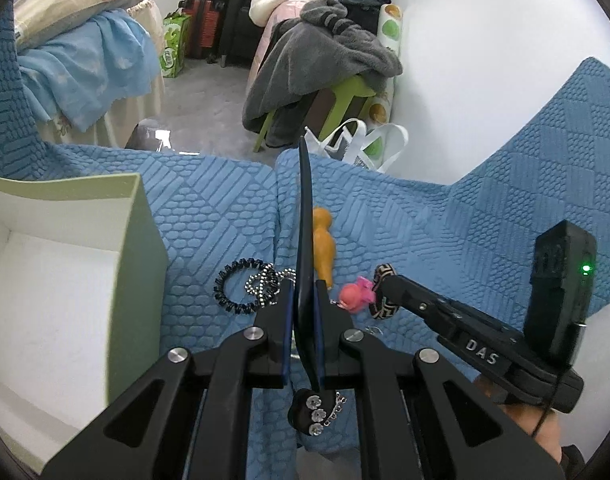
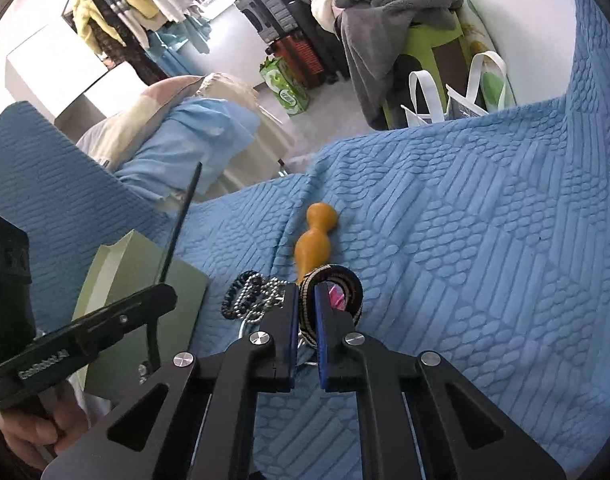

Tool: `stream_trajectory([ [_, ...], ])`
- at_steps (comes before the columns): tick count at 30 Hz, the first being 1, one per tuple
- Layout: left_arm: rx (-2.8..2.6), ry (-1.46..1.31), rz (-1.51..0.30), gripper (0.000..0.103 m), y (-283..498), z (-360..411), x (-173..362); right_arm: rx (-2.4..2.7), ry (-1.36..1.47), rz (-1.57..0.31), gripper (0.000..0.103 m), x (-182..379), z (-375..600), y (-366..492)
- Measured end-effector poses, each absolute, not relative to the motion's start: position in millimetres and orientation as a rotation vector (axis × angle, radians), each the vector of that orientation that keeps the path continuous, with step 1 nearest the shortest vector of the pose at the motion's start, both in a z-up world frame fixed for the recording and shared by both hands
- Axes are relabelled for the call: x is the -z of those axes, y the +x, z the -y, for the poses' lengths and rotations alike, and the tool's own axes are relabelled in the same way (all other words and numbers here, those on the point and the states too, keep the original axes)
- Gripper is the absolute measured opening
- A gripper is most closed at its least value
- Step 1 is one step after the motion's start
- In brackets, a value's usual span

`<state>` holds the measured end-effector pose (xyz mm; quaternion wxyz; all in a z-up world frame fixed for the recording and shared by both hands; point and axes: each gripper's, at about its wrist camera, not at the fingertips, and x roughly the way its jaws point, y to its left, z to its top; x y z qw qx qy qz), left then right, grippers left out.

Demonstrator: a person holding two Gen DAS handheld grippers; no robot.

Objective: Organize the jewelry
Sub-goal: 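Lift both held items and carry them over the open green box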

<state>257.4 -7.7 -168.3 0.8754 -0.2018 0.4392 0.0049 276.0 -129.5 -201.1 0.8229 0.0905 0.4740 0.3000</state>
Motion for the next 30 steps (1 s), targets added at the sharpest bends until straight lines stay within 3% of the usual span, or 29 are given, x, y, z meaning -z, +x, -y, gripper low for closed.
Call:
stream_trajectory([
  [14, 0.020, -0.394, -0.837, 0.009, 217.3, -8.2, 106.4, -0.618, 0.160, -0.881, 0.006, 127.0, 121.4, 239.4],
  [30, -0.007, -0.328, -0.771, 0.009, 182.6, -55.9, 21.0, -0.613, 0.042, -0.703, 0.006, -3.9, 66.7, 190.9],
])
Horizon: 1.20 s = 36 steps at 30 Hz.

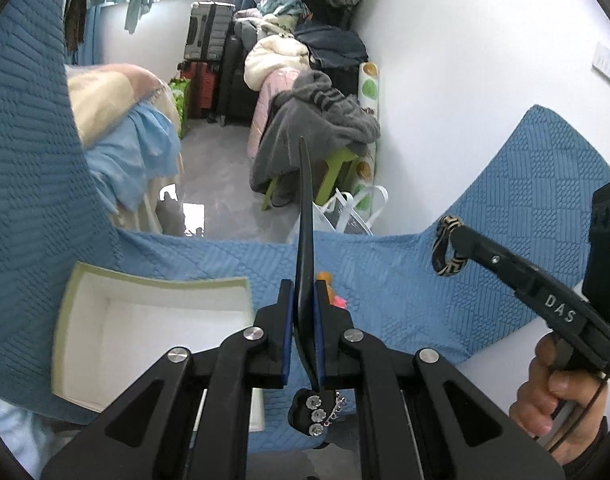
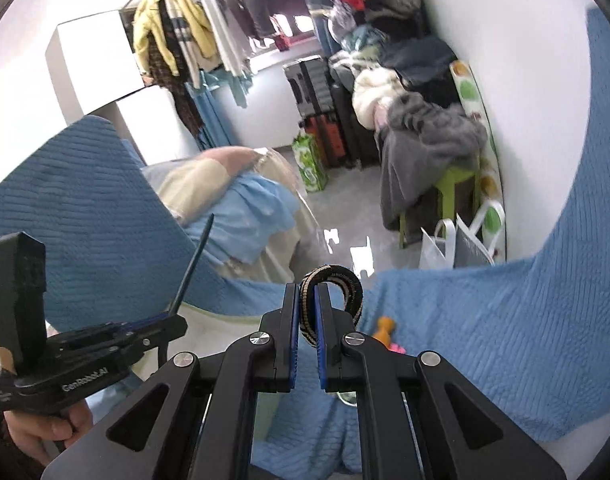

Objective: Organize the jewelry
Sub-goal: 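Lift both held items and carry them over the open green box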

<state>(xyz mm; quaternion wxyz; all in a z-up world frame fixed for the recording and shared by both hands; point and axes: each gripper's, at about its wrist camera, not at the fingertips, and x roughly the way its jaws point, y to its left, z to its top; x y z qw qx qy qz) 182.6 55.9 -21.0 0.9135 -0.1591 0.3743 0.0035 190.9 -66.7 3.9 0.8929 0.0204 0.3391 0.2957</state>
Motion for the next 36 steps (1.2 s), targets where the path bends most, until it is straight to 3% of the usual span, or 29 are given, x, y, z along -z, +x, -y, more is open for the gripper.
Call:
stream_trajectory([
  [7, -0.040, -0.325, -0.742, 0.009, 164.4, -93.6, 2.3, -0.634, -0.010, -0.658, 0.006, -32.5, 21.8, 168.8],
  [14, -0.049, -0.324, -0.750, 0.009, 151.7, -129.4, 10.3, -0.647, -0.037, -0.657, 0.006, -25.4, -26.5, 148.0],
  [36, -0.058, -0.430, -0.967, 0.009, 144.6, -195.1, 138.8, -0.601, -0.161, -0.990, 0.006, 134.6, -111.3, 147.5],
])
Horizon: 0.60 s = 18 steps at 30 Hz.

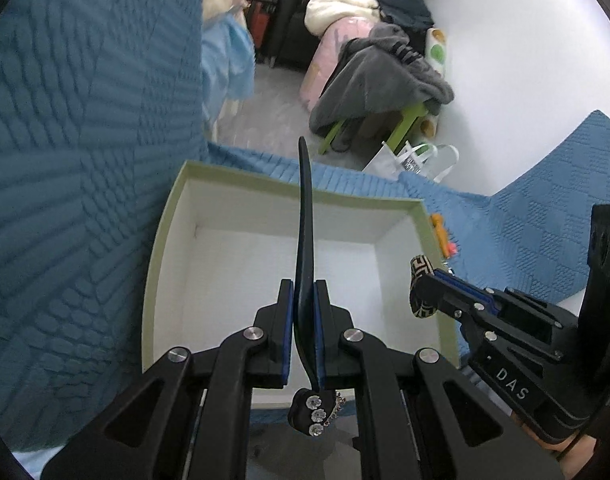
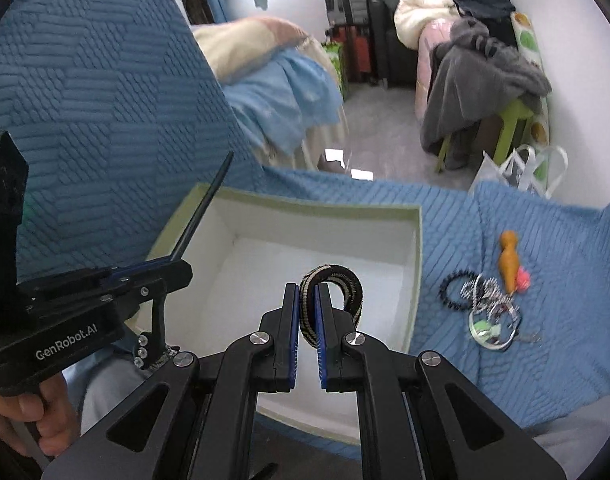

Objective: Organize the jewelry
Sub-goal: 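Open the left gripper dropping the cord while the right drops the patterned ring into the box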

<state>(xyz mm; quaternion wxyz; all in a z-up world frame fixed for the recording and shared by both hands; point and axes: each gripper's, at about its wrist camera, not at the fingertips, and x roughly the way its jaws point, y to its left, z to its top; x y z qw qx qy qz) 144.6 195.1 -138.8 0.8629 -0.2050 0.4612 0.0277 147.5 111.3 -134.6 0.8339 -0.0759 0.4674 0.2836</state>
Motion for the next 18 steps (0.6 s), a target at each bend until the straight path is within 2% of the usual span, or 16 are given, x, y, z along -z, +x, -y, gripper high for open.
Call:
stream_trajectory([
  [7, -0.061, -0.461, -0.997, 0.009, 141.5, -196.7, 156.2, -0.563, -0.162, -1.059, 0.008, 160.5, -112.0, 149.8],
  [12, -0.070, -0.457, -0.980, 0.009, 137.8, -198.5, 150.6, -0.570, -0.163, -1.061, 0.009, 157.1, -109.8, 146.3],
  [13, -0.076, -0.462, -0.977, 0.010, 139.0, -198.6, 148.7, -0.575, -0.159, -1.056, 0.011, 154.6, -109.8, 146.1],
  [15, -0.080, -0.471, -0.970, 0.023, 137.8, -200.8, 143.4, -0.583, -0.148, -1.038, 0.025, 147.0, -107.7, 145.3],
  [16, -0.084, -0.469, -0.965, 0.037, 137.4, -201.5, 140.3, -0.586, -0.141, -1.029, 0.028, 143.1, -106.2, 144.4],
  [17, -0.095, -0.463, -0.949, 0.045, 137.3, -200.5, 134.3, -0.590, -0.136, -1.020, 0.028, 138.5, -105.7, 144.4],
  [18, -0.097, -0.463, -0.938, 0.046, 136.4, -200.6, 130.2, -0.597, -0.128, -1.005, 0.028, 131.8, -104.3, 144.1],
])
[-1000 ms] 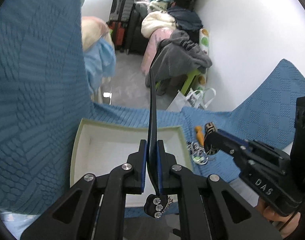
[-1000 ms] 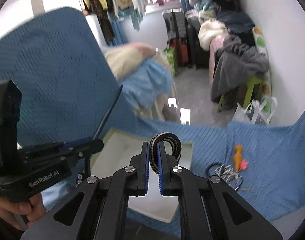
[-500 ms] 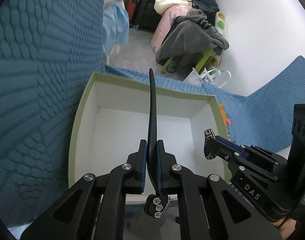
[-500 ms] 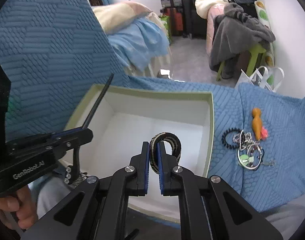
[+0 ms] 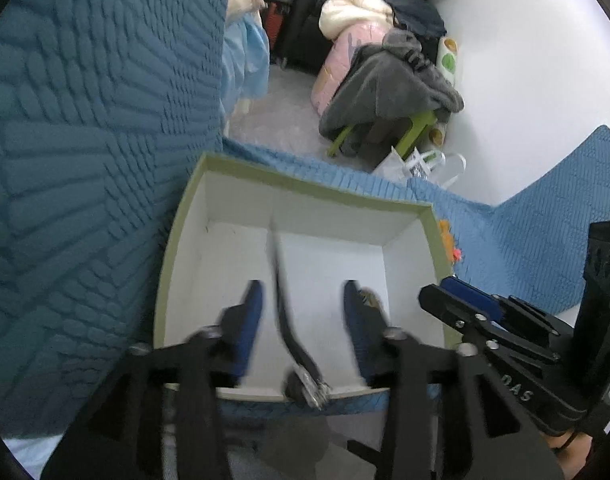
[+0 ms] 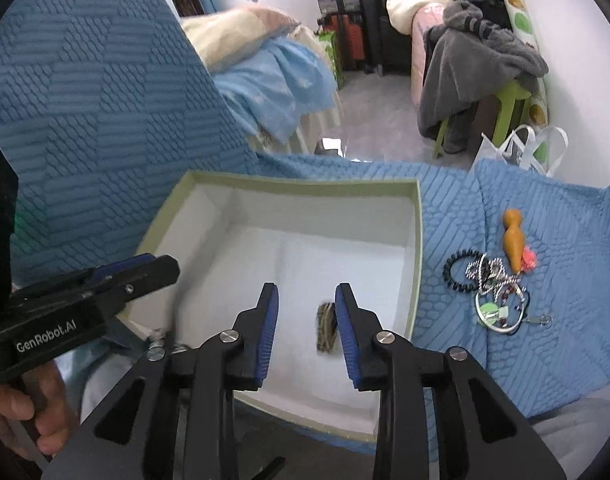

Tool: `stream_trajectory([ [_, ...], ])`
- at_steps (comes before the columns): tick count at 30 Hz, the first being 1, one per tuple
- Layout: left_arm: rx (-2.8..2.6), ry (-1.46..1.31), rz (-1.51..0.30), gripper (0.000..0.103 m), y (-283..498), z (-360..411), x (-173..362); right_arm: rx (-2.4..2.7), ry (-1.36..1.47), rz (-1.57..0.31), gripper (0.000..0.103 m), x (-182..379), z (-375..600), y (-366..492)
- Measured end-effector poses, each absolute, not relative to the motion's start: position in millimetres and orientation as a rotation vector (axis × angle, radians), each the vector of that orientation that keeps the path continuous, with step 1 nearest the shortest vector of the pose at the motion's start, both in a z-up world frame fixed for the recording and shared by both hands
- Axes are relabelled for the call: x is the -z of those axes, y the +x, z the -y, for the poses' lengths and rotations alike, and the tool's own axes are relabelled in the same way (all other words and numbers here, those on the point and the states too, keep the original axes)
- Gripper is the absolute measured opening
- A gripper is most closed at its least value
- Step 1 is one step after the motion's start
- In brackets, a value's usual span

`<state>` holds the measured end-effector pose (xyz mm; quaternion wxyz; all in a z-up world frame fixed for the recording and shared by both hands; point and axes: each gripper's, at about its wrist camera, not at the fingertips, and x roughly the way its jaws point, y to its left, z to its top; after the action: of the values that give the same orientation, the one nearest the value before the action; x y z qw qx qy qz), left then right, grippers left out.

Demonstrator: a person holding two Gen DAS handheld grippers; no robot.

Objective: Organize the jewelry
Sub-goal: 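Open the left gripper dropping the cord while the right drops the patterned ring into the box, then move both grippers back from the box to the jewelry pile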

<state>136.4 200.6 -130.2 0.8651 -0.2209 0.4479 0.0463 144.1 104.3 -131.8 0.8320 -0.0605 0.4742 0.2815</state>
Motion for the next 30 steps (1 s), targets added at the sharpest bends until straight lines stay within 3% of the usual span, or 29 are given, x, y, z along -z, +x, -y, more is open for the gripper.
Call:
stream_trajectory([
  [3, -0.094, -0.462, -0.904, 0.047, 132.6, -198.3, 112.8, -0.612, -0.110, -0.967, 0.028, 113.4, -99.4, 142.1],
  [6, -0.125, -0.426, -0.857, 0.056, 128.2, -193.5, 90.4, -0.633, -0.097, -0.909, 0.029, 88.4, -93.5, 137.8],
  [17, -0.130, -0.353, -0.706, 0.056, 109.1, -164.4, 23.3, -0.640, -0.071, -0.736, 0.031, 17.5, -59.4, 116.2],
  [30, -0.052, -0.317, -0.628, 0.056, 117.6, -103.2, -1.7, -0.578, -0.083, -0.627, 0.031, -10.7, 11.6, 100.9],
])
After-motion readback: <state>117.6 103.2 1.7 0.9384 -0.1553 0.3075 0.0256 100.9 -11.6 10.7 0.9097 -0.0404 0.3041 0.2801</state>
